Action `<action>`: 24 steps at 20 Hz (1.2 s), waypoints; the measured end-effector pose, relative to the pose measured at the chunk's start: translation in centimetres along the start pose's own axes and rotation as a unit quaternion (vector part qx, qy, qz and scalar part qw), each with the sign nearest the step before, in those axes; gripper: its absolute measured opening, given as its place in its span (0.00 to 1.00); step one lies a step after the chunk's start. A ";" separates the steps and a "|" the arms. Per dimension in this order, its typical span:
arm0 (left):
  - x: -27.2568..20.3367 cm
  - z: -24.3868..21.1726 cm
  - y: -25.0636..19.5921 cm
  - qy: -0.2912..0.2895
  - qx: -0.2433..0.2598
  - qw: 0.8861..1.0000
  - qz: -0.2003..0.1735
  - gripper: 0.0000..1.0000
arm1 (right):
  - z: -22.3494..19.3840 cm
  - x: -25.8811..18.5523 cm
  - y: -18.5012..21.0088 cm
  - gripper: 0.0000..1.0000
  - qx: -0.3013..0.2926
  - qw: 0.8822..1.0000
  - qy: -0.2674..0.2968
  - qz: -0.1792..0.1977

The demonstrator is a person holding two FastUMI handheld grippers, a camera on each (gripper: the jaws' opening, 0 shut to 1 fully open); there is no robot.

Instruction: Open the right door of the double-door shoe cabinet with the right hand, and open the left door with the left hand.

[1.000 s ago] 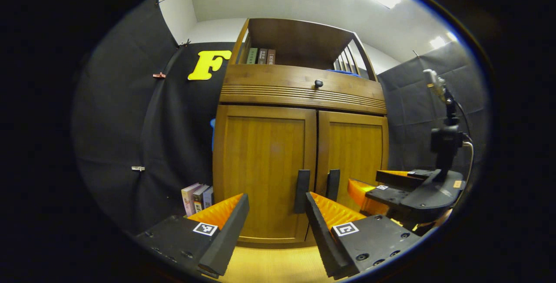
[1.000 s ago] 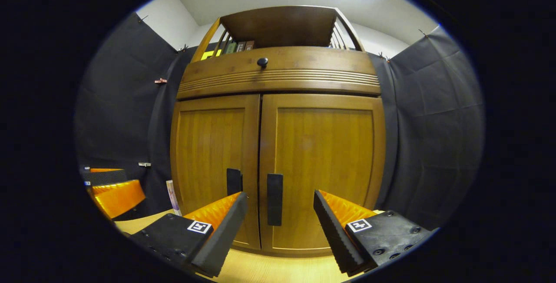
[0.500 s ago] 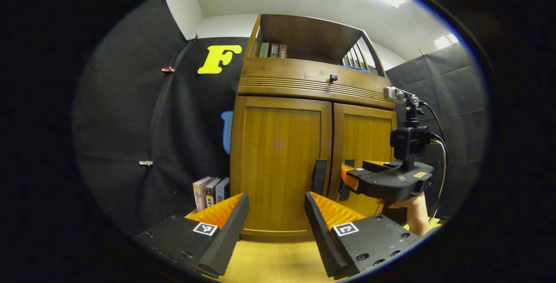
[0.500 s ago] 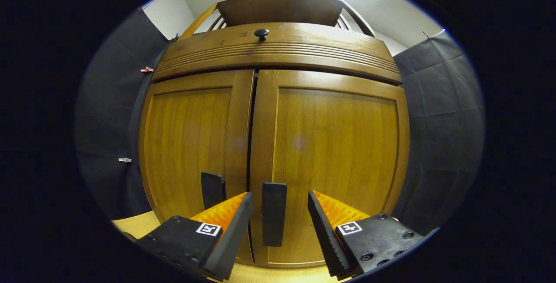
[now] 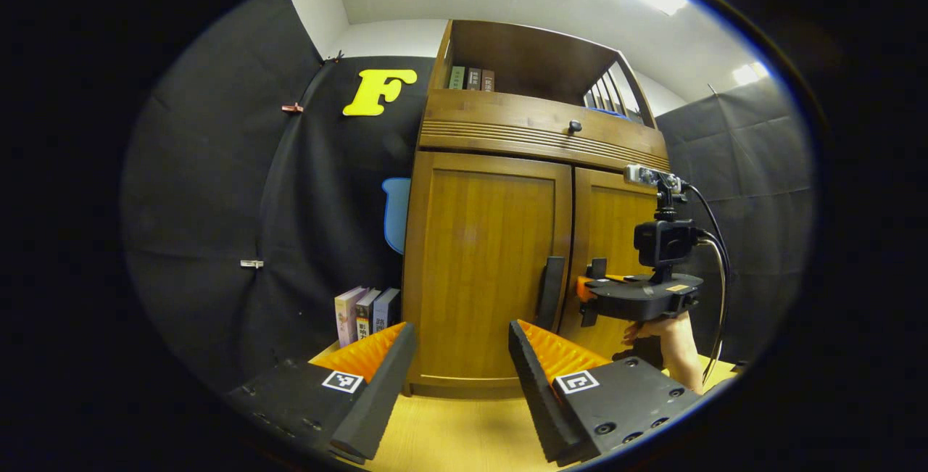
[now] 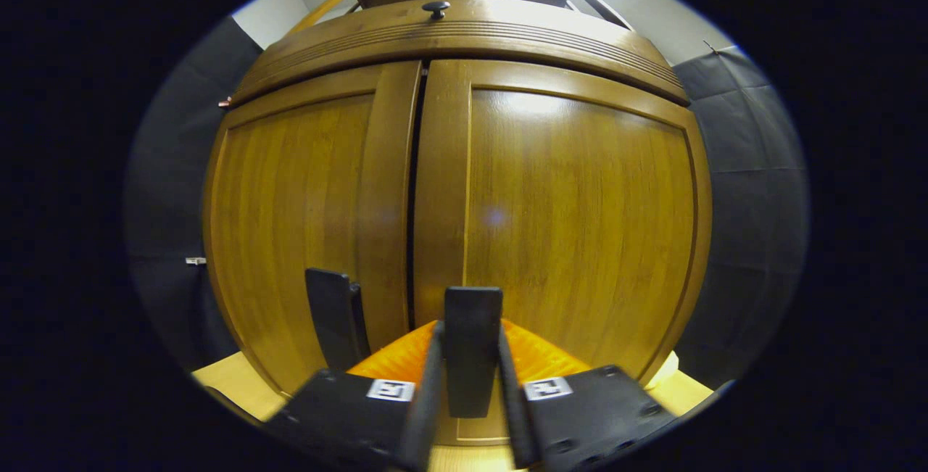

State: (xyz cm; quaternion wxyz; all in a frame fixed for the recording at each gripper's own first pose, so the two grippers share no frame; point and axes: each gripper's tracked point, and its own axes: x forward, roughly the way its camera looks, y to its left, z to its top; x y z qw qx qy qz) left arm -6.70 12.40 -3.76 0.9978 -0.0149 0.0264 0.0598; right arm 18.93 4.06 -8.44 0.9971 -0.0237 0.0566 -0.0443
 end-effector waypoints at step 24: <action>-0.4 -0.4 -5.4 0.008 0.004 0.998 -0.059 0.81 | 0.3 -10.3 -3.4 0.18 -0.017 0.997 0.014 0.077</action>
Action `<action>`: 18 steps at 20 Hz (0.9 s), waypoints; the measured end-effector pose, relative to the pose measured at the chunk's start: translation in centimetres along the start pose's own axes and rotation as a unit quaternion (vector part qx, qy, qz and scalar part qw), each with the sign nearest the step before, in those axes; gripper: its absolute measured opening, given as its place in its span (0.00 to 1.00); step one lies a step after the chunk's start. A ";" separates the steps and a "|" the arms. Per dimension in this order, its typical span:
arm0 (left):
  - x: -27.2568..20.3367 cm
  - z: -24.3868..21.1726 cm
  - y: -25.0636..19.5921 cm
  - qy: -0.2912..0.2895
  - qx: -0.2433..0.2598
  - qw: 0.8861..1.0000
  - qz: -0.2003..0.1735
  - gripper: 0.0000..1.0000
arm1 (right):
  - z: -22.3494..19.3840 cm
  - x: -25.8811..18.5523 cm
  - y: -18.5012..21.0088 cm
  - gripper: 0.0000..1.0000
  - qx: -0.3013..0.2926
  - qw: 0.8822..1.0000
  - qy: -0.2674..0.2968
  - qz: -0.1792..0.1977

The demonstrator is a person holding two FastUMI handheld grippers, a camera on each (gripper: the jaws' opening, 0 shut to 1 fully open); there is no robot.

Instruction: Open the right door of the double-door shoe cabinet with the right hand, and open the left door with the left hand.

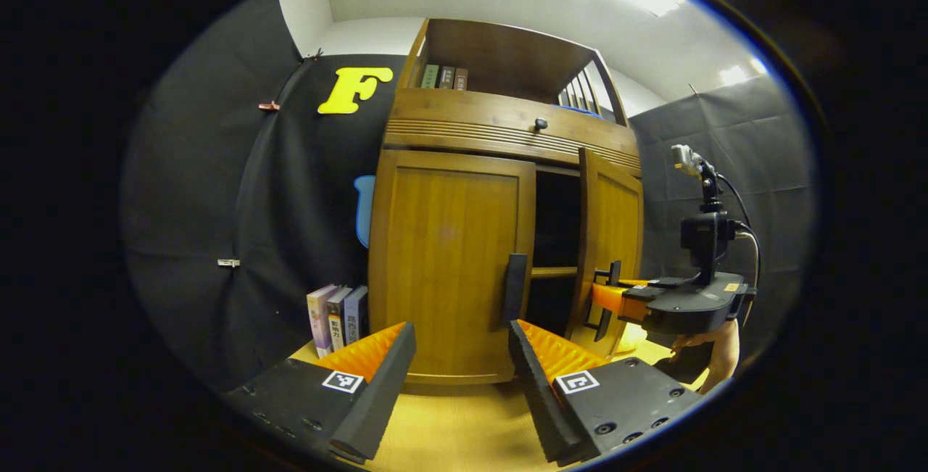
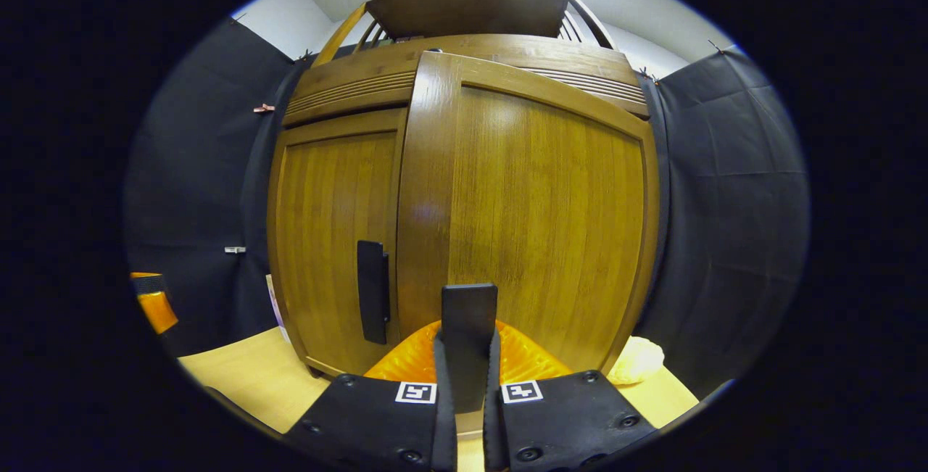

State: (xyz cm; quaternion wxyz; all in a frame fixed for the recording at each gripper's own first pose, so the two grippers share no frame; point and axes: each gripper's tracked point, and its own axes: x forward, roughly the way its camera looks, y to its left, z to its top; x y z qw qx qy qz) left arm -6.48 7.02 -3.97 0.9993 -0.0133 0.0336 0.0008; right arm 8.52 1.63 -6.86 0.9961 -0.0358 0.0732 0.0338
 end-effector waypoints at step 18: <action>3.6 -0.8 -12.2 -0.006 -0.013 0.996 -0.090 0.76 | 0.8 -9.5 -8.2 0.17 -0.002 1.000 0.001 0.005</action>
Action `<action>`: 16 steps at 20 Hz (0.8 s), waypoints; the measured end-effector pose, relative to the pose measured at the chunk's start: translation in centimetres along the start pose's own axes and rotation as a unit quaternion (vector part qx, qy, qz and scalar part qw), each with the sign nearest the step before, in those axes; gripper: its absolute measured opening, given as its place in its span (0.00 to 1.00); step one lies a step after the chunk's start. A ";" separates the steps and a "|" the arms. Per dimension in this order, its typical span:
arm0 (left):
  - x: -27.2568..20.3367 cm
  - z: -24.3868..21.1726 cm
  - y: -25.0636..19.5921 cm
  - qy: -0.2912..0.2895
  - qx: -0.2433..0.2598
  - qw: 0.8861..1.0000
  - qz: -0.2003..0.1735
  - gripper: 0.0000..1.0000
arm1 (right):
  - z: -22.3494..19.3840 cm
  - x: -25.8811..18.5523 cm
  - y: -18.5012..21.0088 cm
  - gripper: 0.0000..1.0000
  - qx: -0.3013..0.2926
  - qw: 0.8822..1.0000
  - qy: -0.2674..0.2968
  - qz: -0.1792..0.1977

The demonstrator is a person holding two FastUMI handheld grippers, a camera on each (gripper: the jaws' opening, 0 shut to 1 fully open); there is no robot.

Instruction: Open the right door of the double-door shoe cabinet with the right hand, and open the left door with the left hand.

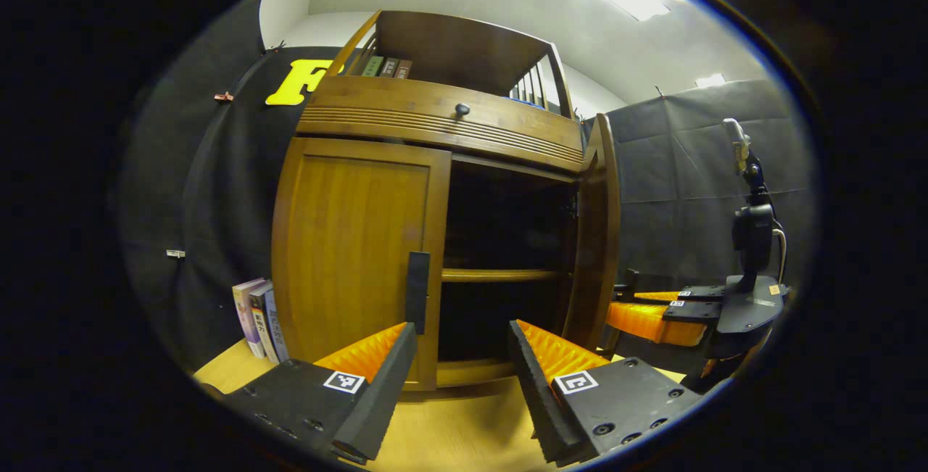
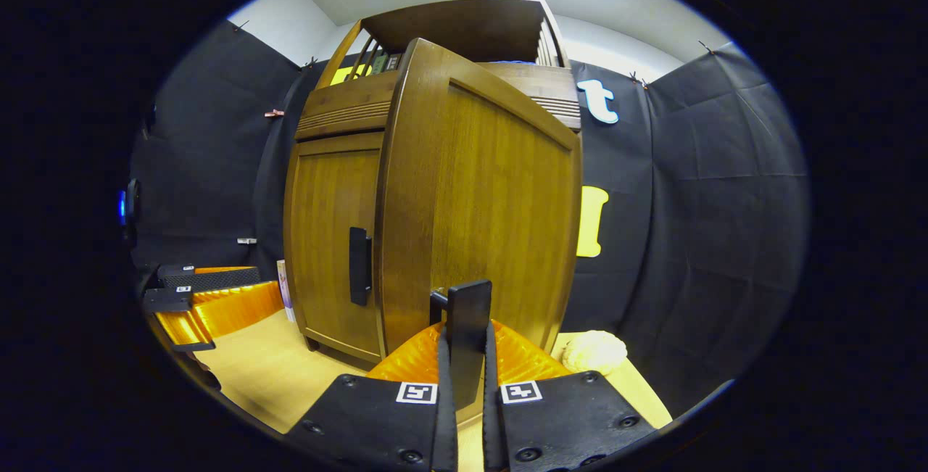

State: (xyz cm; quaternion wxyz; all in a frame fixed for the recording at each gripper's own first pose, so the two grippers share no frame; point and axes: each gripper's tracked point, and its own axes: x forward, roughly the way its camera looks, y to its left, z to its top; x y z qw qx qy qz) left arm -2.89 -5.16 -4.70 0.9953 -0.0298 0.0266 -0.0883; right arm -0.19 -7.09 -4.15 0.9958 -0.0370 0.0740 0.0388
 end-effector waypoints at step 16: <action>3.7 -0.2 -9.5 -0.016 0.004 0.998 -0.062 0.82 | -0.1 -3.4 -10.0 0.16 -0.019 0.998 -0.001 -0.064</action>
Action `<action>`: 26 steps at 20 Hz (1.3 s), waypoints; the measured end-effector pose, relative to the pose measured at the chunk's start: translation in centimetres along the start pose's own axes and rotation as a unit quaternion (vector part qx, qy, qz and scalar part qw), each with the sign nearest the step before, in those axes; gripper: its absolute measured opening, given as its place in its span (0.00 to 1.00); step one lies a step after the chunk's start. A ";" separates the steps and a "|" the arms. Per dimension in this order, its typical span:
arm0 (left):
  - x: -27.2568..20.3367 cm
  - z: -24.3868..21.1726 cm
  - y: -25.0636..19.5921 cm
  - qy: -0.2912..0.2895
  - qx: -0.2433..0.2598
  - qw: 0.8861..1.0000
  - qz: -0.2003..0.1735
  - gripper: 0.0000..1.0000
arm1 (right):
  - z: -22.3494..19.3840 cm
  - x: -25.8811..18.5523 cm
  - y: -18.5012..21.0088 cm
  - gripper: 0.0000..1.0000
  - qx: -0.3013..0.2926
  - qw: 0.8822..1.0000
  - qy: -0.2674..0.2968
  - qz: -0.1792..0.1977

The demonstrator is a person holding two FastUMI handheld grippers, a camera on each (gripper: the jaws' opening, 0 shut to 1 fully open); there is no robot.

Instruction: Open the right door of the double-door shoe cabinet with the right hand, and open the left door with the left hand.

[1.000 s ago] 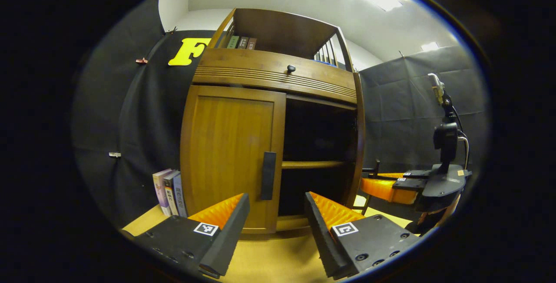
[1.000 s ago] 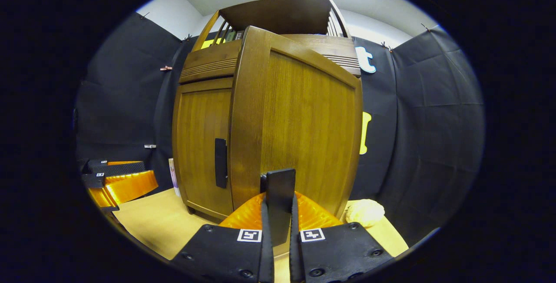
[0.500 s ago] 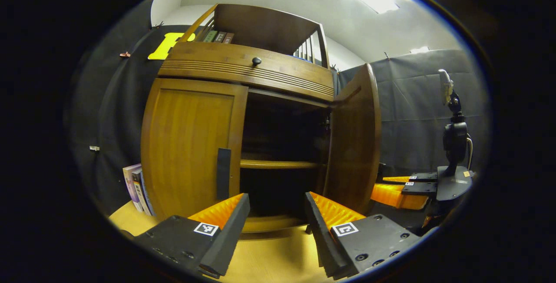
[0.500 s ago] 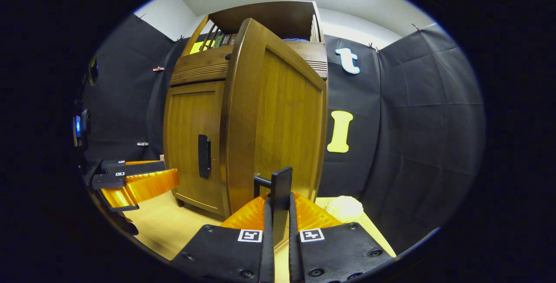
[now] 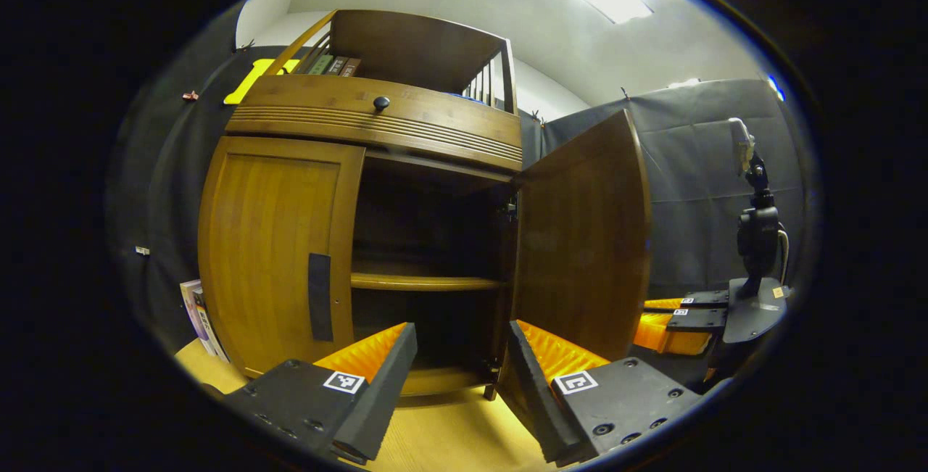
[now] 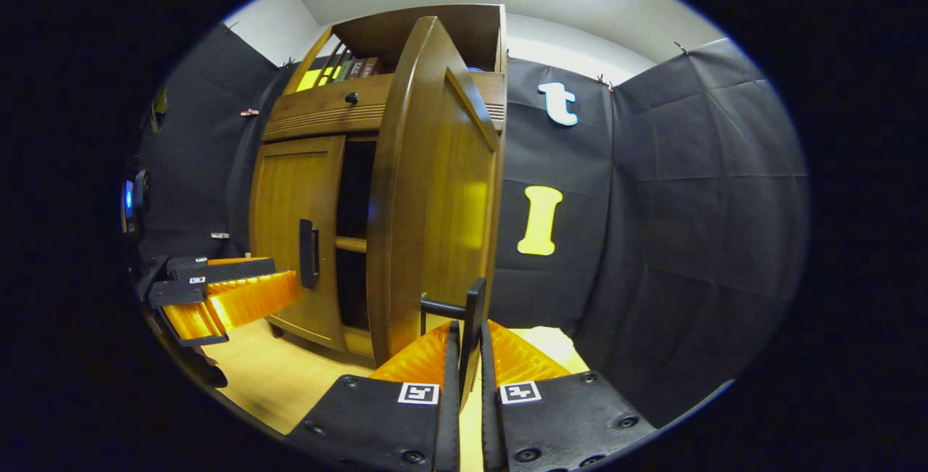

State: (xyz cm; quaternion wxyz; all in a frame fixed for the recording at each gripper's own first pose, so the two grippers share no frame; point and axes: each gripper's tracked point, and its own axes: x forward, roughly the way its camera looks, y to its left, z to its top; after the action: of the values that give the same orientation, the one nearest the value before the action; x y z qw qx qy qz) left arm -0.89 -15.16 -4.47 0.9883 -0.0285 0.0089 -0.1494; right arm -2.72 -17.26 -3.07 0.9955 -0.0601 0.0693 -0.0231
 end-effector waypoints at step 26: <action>3.9 -0.9 0.3 -0.018 0.006 0.999 0.041 0.75 | 2.3 -7.4 -4.4 0.08 0.036 0.999 -0.035 -0.021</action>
State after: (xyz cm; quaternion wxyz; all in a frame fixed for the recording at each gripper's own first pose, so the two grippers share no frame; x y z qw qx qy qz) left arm 2.93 -16.10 -5.40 0.9938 -0.0246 -0.0083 -0.1080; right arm -9.91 -21.00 0.74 0.9981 -0.0261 0.0326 -0.0446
